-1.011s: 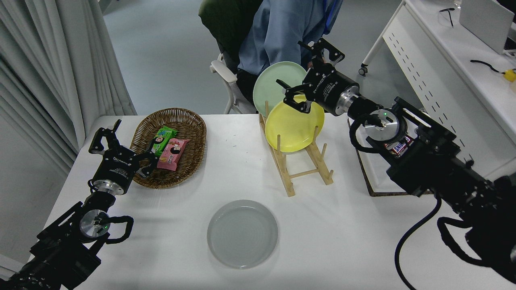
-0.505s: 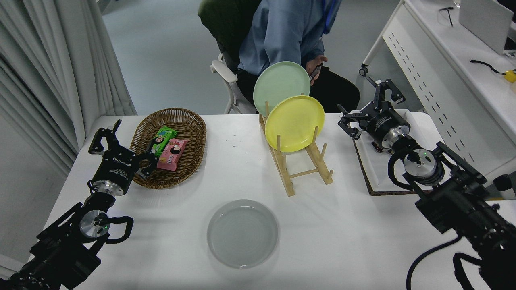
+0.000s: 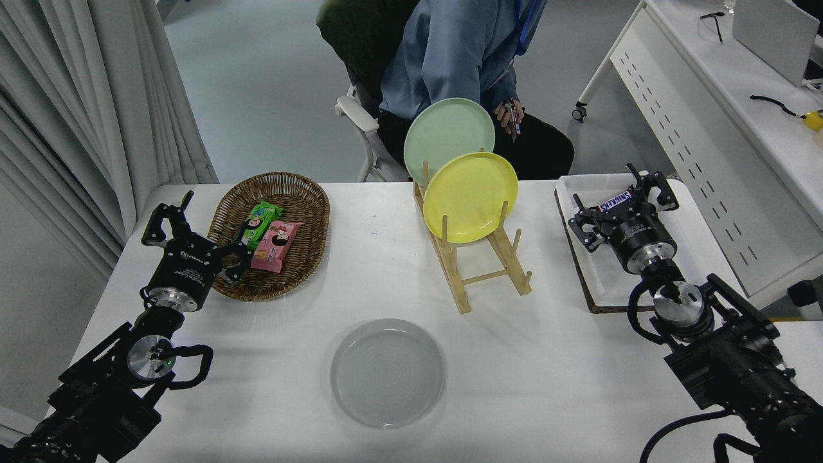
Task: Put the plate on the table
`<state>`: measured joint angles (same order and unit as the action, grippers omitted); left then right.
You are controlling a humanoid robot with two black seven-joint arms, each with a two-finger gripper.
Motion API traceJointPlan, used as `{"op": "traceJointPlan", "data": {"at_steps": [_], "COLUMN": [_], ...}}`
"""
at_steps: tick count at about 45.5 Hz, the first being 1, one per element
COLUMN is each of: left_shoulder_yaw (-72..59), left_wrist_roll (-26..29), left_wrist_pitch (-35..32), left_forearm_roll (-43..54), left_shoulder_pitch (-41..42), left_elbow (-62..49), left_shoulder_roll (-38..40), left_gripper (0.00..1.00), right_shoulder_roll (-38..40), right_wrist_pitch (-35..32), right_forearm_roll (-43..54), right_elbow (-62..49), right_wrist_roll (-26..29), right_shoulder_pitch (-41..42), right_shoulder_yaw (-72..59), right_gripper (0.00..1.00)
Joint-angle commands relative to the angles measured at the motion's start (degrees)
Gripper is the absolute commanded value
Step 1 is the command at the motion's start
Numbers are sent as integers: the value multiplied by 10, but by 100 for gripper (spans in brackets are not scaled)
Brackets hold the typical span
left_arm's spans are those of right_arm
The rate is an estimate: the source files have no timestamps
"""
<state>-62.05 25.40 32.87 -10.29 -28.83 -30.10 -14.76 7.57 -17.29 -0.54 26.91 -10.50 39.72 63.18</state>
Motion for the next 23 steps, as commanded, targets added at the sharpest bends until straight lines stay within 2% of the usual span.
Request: {"op": "traceJointPlan", "data": {"at_steps": [1,11,23], "left_shoulder_yaw": [0,0,0], "left_wrist_roll": [0,0,0], "left_wrist_pitch": [0,0,0], "left_forearm_roll": [0,0,0], "left_shoulder_pitch": [0,0,0], "left_elbow": [0,0,0], "left_shoulder_roll": [0,0,0], "left_gripper": [100,100,100], "right_shoulder_roll": [-5,-4,-3], "right_wrist_pitch": [-4,-34,-37], "right_forearm_roll": [0,0,-2], "right_elbow": [-9,-12,-12], "right_wrist_roll": [-8,-36,-36], "right_shoulder_pitch": [-2,-14,-14], "right_shoulder_yaw": [7,6,-2], "right_gripper": [100,100,100]}}
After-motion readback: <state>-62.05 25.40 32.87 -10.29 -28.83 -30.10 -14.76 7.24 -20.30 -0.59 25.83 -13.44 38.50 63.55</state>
